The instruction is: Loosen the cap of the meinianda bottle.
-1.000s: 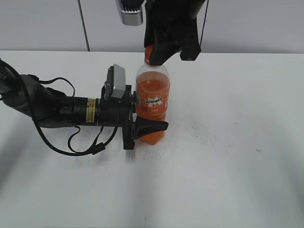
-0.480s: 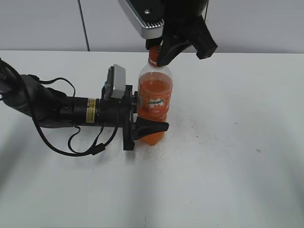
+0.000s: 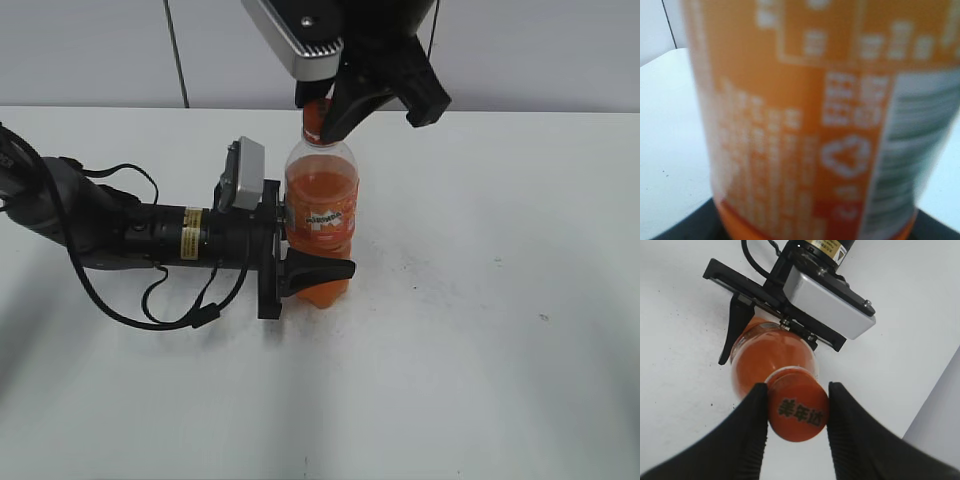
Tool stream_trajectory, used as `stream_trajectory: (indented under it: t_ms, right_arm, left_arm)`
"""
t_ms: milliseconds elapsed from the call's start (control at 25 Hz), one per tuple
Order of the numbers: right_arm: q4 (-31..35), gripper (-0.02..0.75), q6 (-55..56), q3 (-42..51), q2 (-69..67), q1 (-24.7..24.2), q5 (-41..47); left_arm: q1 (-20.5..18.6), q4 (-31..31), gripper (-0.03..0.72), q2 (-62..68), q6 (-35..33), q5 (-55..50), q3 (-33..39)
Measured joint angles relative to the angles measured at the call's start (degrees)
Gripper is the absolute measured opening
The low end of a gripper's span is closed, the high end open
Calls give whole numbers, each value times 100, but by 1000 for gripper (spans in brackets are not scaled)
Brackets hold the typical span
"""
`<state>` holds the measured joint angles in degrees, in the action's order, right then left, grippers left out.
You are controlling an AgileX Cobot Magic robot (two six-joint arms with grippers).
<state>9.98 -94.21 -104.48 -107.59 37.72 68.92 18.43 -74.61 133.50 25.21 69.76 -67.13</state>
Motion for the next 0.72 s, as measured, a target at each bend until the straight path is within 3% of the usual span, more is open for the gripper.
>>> stream_trajectory:
  t_ms: [160, 520, 720]
  right_arm:
    - [-74, 274, -443, 5, 0, 0, 23]
    - [-248, 274, -2630, 5, 4, 0, 38]
    - [-237, 274, -2741, 5, 4, 0, 38]
  left_arm:
    - [0, 0, 384, 0, 0, -11, 0]
    - [0, 38, 384, 0, 10, -55, 0]
    - [0, 38, 384, 0, 21, -55, 0]
